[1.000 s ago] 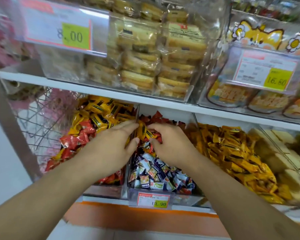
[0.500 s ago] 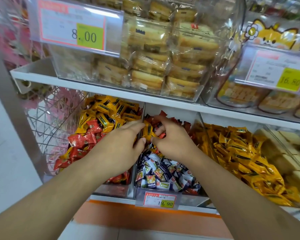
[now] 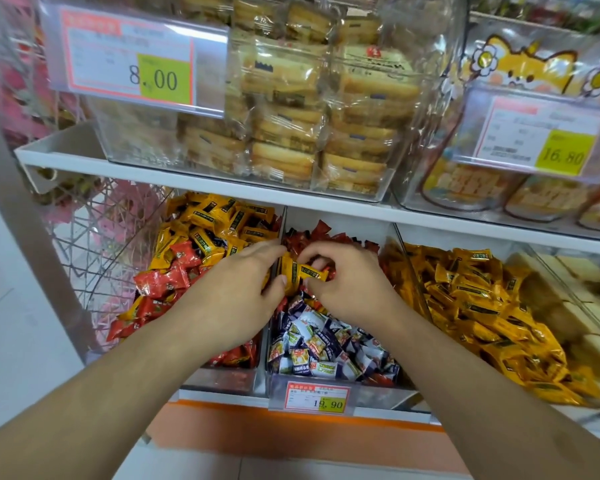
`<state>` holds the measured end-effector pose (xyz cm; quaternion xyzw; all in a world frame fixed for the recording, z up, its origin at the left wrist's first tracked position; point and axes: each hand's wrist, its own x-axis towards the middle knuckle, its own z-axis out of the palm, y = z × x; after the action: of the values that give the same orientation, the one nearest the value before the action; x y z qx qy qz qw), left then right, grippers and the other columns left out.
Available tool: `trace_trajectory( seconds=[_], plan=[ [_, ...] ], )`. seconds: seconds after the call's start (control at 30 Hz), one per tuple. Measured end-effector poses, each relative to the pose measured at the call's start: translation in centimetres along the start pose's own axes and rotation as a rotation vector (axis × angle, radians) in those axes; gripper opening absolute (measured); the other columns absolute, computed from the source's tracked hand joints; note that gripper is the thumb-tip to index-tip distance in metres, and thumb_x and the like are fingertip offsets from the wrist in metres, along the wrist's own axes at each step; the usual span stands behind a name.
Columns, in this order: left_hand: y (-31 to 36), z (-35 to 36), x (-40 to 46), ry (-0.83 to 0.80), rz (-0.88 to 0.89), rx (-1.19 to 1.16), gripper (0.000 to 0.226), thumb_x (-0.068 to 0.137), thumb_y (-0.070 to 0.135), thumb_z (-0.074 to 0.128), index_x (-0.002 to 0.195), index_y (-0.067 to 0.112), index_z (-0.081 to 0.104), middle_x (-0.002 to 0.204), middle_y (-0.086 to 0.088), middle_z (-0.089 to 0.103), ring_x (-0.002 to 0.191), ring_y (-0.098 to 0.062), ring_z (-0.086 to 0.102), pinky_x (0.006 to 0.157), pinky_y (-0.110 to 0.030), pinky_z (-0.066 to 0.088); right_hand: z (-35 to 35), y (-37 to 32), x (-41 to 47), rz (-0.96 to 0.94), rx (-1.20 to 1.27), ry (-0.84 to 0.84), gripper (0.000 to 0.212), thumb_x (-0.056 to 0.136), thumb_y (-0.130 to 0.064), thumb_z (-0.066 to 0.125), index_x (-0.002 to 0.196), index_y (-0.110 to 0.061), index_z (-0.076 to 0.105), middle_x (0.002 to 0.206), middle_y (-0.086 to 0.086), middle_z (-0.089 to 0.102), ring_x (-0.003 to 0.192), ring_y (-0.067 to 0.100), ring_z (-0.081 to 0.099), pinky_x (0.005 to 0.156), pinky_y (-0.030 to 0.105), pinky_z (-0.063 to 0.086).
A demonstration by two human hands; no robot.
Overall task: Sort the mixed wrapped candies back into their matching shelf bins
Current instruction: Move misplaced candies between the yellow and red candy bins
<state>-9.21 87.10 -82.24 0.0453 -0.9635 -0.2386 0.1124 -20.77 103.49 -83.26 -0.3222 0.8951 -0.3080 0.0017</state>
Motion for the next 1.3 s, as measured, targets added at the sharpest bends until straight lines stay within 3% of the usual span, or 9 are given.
trace_trajectory(
  seconds=[0.13,0.37,0.47,0.57,0.67,0.8,0.97,1.13,1.3],
  plan=[
    [0.2,0.0,0.2,0.017,0.003,0.006,0.052,0.104,0.035,0.052,0.154,0.024,0.042,0.161,0.011,0.038,0.146,-0.01,0.037,0.114,-0.019,0.027,-1.8,-0.4,-1.2,-0.001,0.026,0.071,0.029,0.087,-0.019,0.075,0.11,-0.034,0.069,0.092,-0.019,0.065,0.073,0.002,0.062,0.069,0.021,0.052],
    [1.4,-0.2,0.4,0.027,-0.019,0.042,0.048,0.103,0.027,0.053,0.151,0.022,0.048,0.157,0.01,0.042,0.142,-0.013,0.042,0.113,-0.021,0.031,-7.3,2.6,-5.9,0.075,-0.076,0.267,0.017,0.095,-0.025,0.07,0.112,-0.028,0.071,0.099,-0.021,0.069,0.09,-0.002,0.062,0.075,0.002,0.042],
    [1.8,-0.1,0.6,0.026,-0.028,0.045,0.047,0.102,0.023,0.054,0.149,0.021,0.05,0.155,0.008,0.045,0.14,-0.015,0.045,0.113,-0.025,0.035,-9.6,5.4,-7.8,0.194,-0.148,0.376,0.02,0.097,-0.026,0.069,0.116,-0.023,0.07,0.104,-0.014,0.069,0.096,0.006,0.062,0.081,0.017,0.051],
    [1.9,0.0,0.7,0.024,-0.037,0.055,0.045,0.101,0.022,0.055,0.146,0.021,0.052,0.153,0.007,0.048,0.138,-0.016,0.048,0.112,-0.026,0.038,-10.8,7.1,-9.0,0.288,-0.268,0.336,0.039,0.096,-0.029,0.069,0.133,-0.018,0.065,0.125,-0.001,0.07,0.118,0.024,0.063,0.095,0.032,0.049],
    [2.0,0.0,0.8,0.03,-0.05,0.055,0.044,0.1,0.021,0.055,0.144,0.021,0.054,0.15,0.005,0.051,0.132,-0.017,0.053,0.108,-0.027,0.041,-11.0,6.7,-9.0,0.258,-0.282,0.292,0.044,0.097,-0.026,0.069,0.139,-0.016,0.062,0.135,0.002,0.066,0.125,0.025,0.059,0.1,0.032,0.047],
    [1.9,0.0,0.7,0.038,-0.046,0.055,0.044,0.101,0.022,0.055,0.144,0.02,0.054,0.15,0.006,0.052,0.13,-0.016,0.055,0.107,-0.026,0.042,-9.1,4.0,-6.7,0.116,-0.234,0.209,0.037,0.098,-0.027,0.065,0.135,-0.024,0.062,0.126,-0.006,0.068,0.12,0.017,0.06,0.096,0.024,0.045],
    [1.1,0.0,0.3,0.032,-0.025,0.045,0.046,0.103,0.03,0.053,0.148,0.025,0.051,0.156,0.011,0.045,0.14,-0.015,0.047,0.114,-0.026,0.036,-4.3,0.5,-2.7,-0.03,-0.207,-0.01,0.052,0.097,-0.038,0.063,0.147,-0.029,0.052,0.139,-0.004,0.062,0.129,0.018,0.056,0.111,0.038,0.047],
    [0.5,-0.1,0.1,-0.001,-0.01,0.057,0.052,0.105,0.037,0.048,0.155,0.027,0.041,0.163,0.013,0.034,0.148,-0.01,0.036,0.112,-0.012,0.019,-0.3,-0.5,0.6,-0.057,-0.205,-0.115,0.063,0.089,-0.048,0.065,0.147,-0.032,0.049,0.138,-0.002,0.063,0.127,0.023,0.058,0.107,0.042,0.05],
    [0.2,-0.3,-0.1,-0.043,-0.02,0.02,0.056,0.106,0.042,0.045,0.16,0.031,0.032,0.167,0.016,0.022,0.153,-0.005,0.023,0.114,-0.014,0.012,0.0,0.3,0.2,-0.041,-0.247,-0.071,0.05,0.086,-0.042,0.078,0.132,-0.027,0.063,0.12,-0.002,0.069,0.112,0.021,0.062,0.097,0.041,0.054]
  ],
)
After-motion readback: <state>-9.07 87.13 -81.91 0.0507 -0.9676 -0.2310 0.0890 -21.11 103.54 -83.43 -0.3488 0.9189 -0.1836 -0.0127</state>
